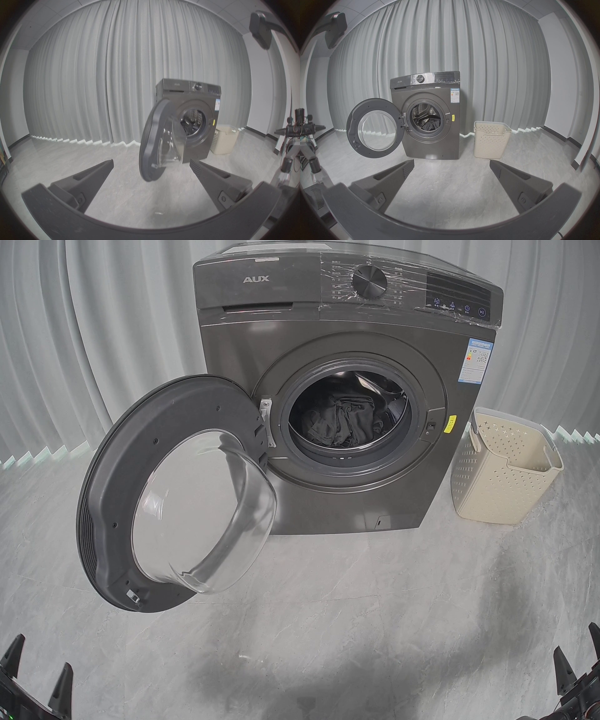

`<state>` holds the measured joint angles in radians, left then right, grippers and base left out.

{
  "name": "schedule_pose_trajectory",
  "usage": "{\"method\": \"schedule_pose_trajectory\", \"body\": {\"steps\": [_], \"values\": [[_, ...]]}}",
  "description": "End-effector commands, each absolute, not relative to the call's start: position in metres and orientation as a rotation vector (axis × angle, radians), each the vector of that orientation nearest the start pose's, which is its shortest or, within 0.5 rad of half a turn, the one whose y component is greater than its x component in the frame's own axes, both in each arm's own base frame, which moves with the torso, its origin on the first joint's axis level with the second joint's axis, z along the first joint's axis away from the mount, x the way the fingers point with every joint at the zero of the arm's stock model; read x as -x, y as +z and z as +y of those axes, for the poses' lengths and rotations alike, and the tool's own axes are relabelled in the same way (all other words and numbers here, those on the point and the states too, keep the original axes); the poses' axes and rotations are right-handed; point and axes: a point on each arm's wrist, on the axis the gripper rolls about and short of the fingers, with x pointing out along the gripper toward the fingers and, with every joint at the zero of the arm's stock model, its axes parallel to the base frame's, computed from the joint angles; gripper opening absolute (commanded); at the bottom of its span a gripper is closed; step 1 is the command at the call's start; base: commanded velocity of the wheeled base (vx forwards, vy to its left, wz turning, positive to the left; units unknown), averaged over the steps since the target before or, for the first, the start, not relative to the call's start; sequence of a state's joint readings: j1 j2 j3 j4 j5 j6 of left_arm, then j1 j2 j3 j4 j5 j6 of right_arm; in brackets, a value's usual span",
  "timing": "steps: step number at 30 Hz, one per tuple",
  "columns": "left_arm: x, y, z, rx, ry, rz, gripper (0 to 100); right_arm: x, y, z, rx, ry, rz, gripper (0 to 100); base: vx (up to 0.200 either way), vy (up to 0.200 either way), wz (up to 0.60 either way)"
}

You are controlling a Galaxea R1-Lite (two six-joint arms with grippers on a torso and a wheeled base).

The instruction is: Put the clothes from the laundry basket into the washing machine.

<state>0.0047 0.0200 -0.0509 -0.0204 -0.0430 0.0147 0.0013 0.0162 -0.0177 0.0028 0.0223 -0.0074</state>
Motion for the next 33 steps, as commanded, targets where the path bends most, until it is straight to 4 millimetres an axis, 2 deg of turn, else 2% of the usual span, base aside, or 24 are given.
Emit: {"method": "schedule_pose_trajectory", "body": {"steps": [1, 2, 4, 6, 7, 8, 9, 11, 12, 13, 15, 24, 29, 33], "values": [[0.020, 0.155, -0.001, 0.007, -0.069, -0.099, 100, 0.023, 0.076, 0.000, 0.008, 0.025, 0.005, 100, 0.000, 0.000, 0.00], [0.014, 0.157, -0.001, 0.008, -0.075, -0.067, 100, 0.023, 0.076, 0.000, 0.008, 0.025, 0.005, 100, 0.000, 0.000, 0.00], [-0.013, 0.163, -0.002, 0.008, -0.104, 0.057, 100, 0.023, 0.076, 0.000, 0.008, 0.025, 0.005, 100, 0.000, 0.000, 0.00], [-0.034, 0.172, -0.003, 0.019, -0.120, 0.078, 100, 0.023, 0.076, 0.000, 0.008, 0.025, 0.005, 100, 0.000, 0.000, 0.00], [-0.037, 0.173, -0.004, 0.019, -0.122, 0.081, 100, 0.023, 0.076, 0.000, 0.008, 0.025, 0.005, 100, 0.000, 0.000, 0.00], [-0.057, 0.177, -0.004, 0.018, -0.108, 0.099, 100, 0.023, 0.076, 0.000, 0.008, 0.025, 0.005, 100, 0.000, 0.000, 0.00], [-0.068, 0.179, -0.004, 0.018, -0.105, 0.102, 100, 0.023, 0.076, 0.000, 0.008, 0.025, 0.005, 100, 0.000, 0.000, 0.00], [-0.085, 0.182, -0.005, 0.017, -0.102, 0.107, 100, 0.023, 0.076, 0.000, 0.008, 0.025, 0.005, 100, 0.000, 0.000, 0.00], [-0.085, 0.182, -0.005, 0.017, -0.102, 0.107, 100, 0.023, 0.076, 0.000, 0.008, 0.025, 0.005, 100, 0.000, 0.000, 0.00], [-0.101, 0.184, -0.006, 0.012, -0.107, 0.110, 100, 0.023, 0.076, 0.000, 0.008, 0.025, 0.005, 100, 0.000, 0.000, 0.00], [-0.114, 0.185, -0.008, 0.011, -0.127, 0.119, 100, 0.023, 0.076, 0.000, 0.008, 0.025, 0.005, 100, 0.000, 0.000, 0.00], [-0.158, 0.188, -0.006, 0.025, -0.163, 0.141, 100, 0.023, 0.076, 0.000, 0.008, 0.025, 0.005, 100, 0.000, 0.000, 0.00], [-0.170, 0.191, -0.006, 0.022, -0.162, 0.127, 100, 0.023, 0.076, 0.000, 0.008, 0.025, 0.005, 100, 0.000, 0.000, 0.00], [-0.169, 0.192, -0.006, 0.020, -0.162, 0.114, 100, 0.023, 0.076, 0.000, 0.008, 0.025, 0.005, 100, 0.000, 0.000, 0.00]]}}
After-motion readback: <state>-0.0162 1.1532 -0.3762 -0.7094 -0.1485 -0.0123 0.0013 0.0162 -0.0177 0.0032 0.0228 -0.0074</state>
